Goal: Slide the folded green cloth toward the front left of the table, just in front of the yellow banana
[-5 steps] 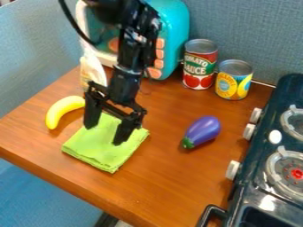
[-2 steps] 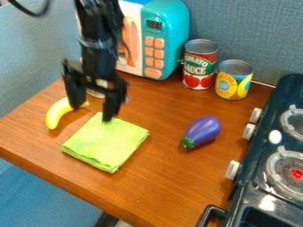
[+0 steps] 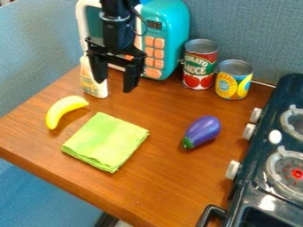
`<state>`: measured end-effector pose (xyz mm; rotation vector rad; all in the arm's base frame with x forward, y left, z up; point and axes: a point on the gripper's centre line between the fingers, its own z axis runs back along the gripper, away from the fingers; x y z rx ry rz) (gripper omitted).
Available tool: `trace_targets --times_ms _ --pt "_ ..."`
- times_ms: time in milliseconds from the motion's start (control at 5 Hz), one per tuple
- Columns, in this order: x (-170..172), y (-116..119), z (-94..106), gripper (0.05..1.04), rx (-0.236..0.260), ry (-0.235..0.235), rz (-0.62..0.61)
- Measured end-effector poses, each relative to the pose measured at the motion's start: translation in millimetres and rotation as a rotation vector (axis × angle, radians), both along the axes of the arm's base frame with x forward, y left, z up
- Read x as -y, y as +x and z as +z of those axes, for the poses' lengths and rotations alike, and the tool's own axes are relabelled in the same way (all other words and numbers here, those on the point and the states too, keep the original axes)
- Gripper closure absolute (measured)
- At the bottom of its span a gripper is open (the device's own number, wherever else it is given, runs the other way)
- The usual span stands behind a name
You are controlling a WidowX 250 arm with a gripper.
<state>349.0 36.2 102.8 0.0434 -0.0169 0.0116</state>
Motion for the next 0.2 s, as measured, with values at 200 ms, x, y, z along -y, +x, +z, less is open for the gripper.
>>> trace_targets --times_ms 200 --pt "-2.7 15.6 -8.2 0.082 -0.061 0.004 0.024"
